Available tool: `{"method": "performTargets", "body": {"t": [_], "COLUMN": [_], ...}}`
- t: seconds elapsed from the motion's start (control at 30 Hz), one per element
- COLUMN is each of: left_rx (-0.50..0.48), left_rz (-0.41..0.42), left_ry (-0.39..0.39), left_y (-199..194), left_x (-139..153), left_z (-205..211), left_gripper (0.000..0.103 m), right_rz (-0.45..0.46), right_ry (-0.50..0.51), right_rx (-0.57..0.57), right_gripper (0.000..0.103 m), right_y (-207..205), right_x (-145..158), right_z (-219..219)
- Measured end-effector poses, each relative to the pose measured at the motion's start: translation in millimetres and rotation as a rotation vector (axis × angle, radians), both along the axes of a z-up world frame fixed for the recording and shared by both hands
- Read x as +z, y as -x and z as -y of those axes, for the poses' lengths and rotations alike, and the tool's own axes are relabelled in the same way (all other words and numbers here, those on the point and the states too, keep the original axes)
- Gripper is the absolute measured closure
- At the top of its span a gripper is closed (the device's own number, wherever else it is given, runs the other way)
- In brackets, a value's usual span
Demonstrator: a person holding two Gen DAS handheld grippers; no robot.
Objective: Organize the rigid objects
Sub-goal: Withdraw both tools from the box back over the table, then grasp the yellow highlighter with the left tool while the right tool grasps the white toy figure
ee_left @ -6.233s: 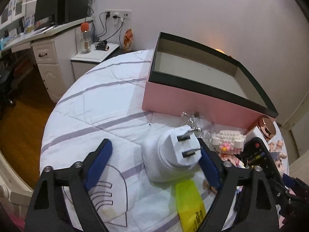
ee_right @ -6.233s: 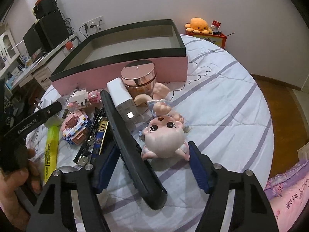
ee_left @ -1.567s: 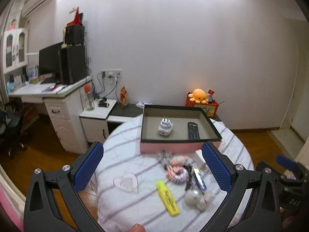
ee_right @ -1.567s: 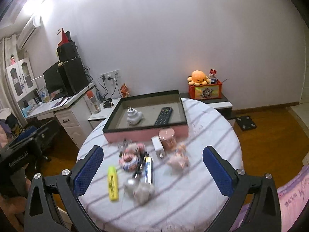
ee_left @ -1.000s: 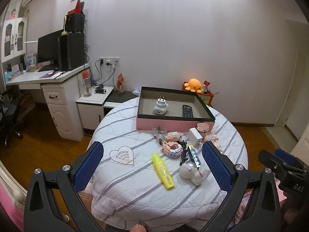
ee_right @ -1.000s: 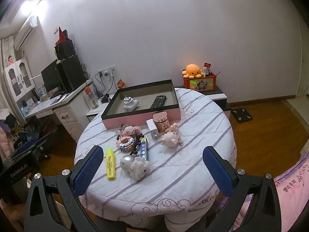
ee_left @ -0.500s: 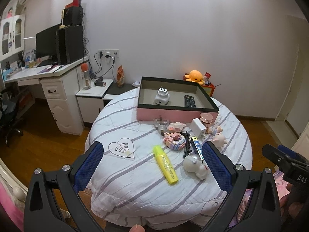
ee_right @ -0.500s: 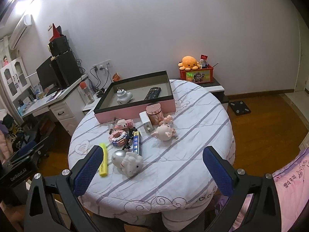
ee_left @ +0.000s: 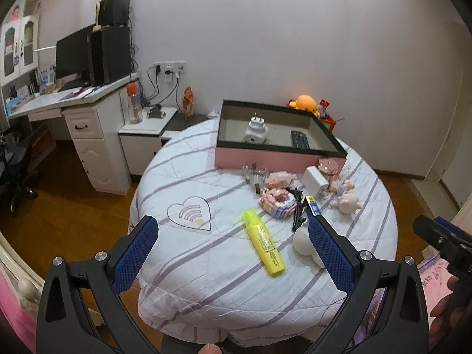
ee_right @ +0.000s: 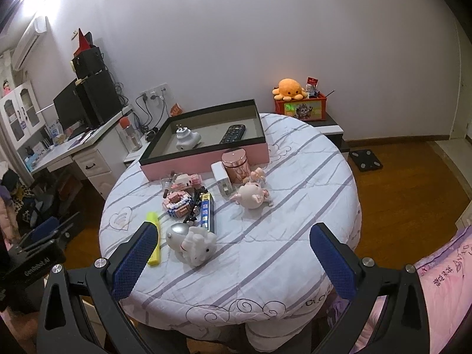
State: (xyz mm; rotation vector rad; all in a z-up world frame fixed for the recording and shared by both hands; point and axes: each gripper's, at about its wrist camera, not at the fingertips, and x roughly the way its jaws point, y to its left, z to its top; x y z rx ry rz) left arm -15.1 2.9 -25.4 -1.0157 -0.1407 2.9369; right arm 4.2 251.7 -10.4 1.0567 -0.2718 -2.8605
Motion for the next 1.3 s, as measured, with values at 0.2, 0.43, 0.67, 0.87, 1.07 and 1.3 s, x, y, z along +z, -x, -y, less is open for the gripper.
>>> {"method": "performTargets", "body": {"t": [0.2,0.43,0.67,0.87,1.07,1.3], "left_rx": [-0.001,0.004,-0.006,-0.019,-0.052,-0.085], "left_rz": [0.039,0.129,0.228,0.193,0.156,0.144], "left_ry": [0.016,0.022,0.015,0.053,0.082,0.064], "left_y": [16,49,75,76,70,72], "left_x": [-21,-59,-100,-110,-108,-103], "left_z": [-6,-12,-24,-27,-17,-9], "left_gripper": [0.0,0.0,0.005,0.009,0.033,0.061], "right_rz": [0.029,0.093,0.192,0.2,0.193,0.199], "right_ry": [-0.005,-0.024,-0.076,-0.068,-0.061,-0.014], "right_rx": [0.004,0.1,0.216,0.237,0.268,0.268], "right_gripper": [0.0,0.0,0.0,0.0,0.005,0.038], "right_y": [13,36,55,67,75,80], "right_x": [-12,-39,-83,-99,-102,-106], "right_z": [1,14,40,47,58,63]}}
